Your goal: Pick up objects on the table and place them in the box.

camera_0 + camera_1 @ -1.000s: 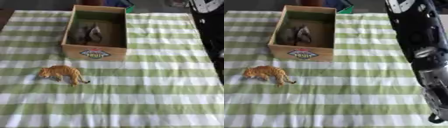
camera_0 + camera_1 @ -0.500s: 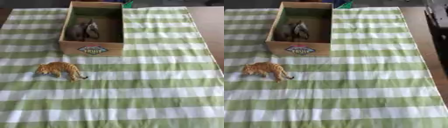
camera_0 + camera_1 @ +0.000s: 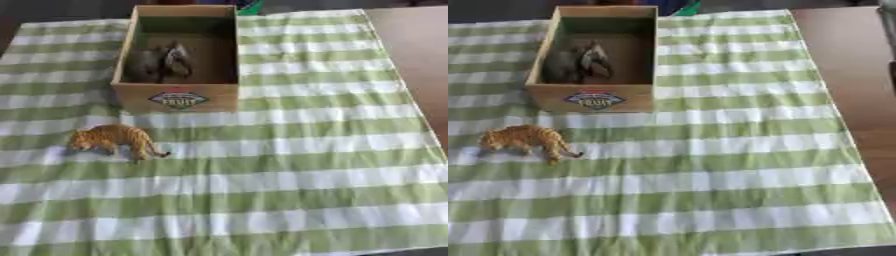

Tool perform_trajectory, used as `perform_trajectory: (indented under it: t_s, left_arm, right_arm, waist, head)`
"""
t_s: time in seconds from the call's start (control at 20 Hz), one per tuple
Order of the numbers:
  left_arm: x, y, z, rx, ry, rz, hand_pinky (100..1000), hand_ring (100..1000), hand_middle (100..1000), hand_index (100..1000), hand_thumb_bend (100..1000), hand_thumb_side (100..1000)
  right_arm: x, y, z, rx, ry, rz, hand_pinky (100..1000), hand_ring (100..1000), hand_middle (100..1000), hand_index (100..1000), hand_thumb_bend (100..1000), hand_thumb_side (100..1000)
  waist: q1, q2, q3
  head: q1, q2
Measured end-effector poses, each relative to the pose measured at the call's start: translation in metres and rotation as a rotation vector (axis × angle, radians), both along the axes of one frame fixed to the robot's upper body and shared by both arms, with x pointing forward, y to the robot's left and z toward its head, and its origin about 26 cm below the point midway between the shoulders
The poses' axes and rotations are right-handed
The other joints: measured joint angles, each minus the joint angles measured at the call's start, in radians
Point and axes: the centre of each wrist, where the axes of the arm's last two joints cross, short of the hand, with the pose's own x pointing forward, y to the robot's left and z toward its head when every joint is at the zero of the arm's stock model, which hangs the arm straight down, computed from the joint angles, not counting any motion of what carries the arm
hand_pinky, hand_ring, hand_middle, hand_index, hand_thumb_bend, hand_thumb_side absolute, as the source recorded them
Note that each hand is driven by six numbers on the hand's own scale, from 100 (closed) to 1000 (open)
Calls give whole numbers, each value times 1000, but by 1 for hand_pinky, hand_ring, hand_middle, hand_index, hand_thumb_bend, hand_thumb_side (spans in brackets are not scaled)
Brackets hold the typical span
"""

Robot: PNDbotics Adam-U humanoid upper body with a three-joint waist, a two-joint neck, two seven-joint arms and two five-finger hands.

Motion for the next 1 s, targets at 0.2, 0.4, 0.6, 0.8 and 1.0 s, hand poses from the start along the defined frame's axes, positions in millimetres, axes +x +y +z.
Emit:
perform_trajectory:
  t_s: [0.2,0.4,0.6,0.8,1.0]
  left_arm:
    - [5,-1,8,257,42,19,567,748,744,881,291,967]
    - [7,-7,16,473,93,20,562,740,733,877,592,1000]
    - [10,-14,21,614,152,26,562,739,731,879,726,1000]
    - [11,-22,23,706,217,12,559,732,728,891,757,1000]
    - [12,-29,23,777,281,-8,558,733,730,901,781,1000]
  right_arm:
    - [-3,-4,-5,39,10,-10,824,796,765,909,100,1000]
    - [-3,-7,-7,69,4,-14,825,792,760,904,100,1000]
    - [-2,-8,-9,92,1,-5,825,789,755,901,100,1000]
    - [-2,-8,-12,106,5,-1,828,786,751,899,100,1000]
    - [-1,-10,-16,120,18,2,830,782,746,897,100,1000]
  waist:
    - [9,-4,-10]
    - [15,-8,-16]
    - [20,-8,-24]
    - [24,-7,-28]
    - [24,-1,-28]
  head:
    - [7,-2]
    - [13,-5]
    - [20,-8]
    - [23,-8]
    - [23,-9]
